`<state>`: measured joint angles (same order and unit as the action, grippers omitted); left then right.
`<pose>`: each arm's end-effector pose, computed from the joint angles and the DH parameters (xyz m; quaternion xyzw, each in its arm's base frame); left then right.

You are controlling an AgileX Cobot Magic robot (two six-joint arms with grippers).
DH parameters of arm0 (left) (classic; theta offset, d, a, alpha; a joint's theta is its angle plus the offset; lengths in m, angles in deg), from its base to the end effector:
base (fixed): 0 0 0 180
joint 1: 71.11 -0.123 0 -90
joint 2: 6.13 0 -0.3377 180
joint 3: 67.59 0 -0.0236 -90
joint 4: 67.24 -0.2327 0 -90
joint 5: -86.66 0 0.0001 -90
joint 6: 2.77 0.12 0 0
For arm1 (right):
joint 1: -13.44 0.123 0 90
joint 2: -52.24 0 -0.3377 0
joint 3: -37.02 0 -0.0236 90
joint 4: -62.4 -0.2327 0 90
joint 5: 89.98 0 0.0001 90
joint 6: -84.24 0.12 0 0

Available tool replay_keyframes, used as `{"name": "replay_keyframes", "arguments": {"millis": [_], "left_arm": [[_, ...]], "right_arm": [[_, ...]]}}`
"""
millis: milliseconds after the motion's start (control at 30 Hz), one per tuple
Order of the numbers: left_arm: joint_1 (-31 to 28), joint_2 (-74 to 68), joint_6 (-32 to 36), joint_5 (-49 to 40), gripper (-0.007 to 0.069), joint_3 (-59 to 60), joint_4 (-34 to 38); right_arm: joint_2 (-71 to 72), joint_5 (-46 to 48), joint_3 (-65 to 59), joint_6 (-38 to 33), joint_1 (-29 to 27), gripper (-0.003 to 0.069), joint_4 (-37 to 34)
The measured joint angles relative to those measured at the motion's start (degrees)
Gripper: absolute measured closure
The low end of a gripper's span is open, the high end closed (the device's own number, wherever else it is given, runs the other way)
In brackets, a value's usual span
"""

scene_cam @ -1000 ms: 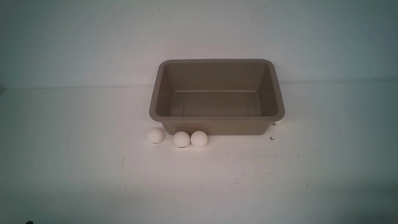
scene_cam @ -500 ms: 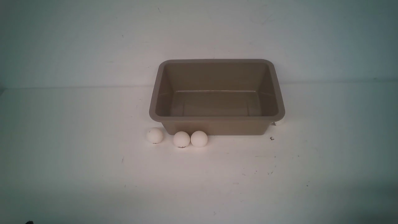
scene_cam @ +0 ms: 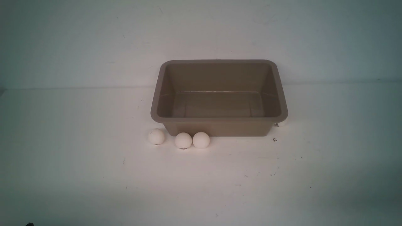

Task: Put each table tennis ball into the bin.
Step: Use the left arm to clamp the table tennis ball closest to it

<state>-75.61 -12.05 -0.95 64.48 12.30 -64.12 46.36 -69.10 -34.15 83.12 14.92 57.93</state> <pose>0.0087 -0.0018 0.1613 -0.0333 0.8081 0.0093 0.5880 0.0043 0.0035 0.2162 0.0013 0.7540 0.0365 0.6559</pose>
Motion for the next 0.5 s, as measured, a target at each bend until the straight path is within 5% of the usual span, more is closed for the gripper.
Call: {"name": "replay_keyframes", "arguments": {"millis": [500], "left_arm": [[0.0,0.0,0.0,0.0,0.0104,0.0,0.04]], "right_arm": [[0.06,6.58,12.25,0.0,0.0,0.0521,-0.05]]}}
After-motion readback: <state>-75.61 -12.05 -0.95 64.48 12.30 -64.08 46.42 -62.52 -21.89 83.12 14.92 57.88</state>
